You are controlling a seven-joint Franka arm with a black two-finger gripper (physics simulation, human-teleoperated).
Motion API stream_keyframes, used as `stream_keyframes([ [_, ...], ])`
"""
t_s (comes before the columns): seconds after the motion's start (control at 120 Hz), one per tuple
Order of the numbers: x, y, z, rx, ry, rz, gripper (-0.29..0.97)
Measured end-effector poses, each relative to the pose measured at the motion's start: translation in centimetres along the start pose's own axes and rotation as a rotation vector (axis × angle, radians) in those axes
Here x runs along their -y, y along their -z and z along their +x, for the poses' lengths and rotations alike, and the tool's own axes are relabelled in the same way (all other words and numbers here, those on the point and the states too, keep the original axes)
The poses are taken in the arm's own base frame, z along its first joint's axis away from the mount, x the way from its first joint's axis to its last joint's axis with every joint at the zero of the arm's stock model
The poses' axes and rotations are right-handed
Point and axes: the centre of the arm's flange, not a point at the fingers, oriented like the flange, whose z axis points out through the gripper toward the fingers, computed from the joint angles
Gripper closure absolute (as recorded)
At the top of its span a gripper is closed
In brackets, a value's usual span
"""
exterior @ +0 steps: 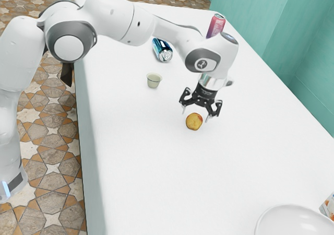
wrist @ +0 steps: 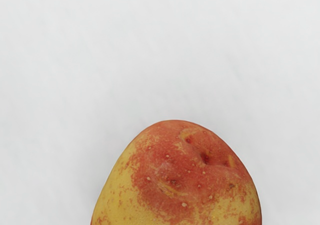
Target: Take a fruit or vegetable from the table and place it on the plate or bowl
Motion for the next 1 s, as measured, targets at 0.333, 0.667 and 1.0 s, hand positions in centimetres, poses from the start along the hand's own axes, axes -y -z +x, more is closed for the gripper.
stream_keyframes([
  [0.333, -0.2, -1.3, 0.2, 0.017, -0.014, 0.008, 0.00],
  [0.667, -0.4, -2.1, 0.3, 0.028, -0.019, 0.006, 0.19],
  [1.0, -0.5, -1.2, 0.4, 0.024, -0.018, -0.010, 0.39],
])
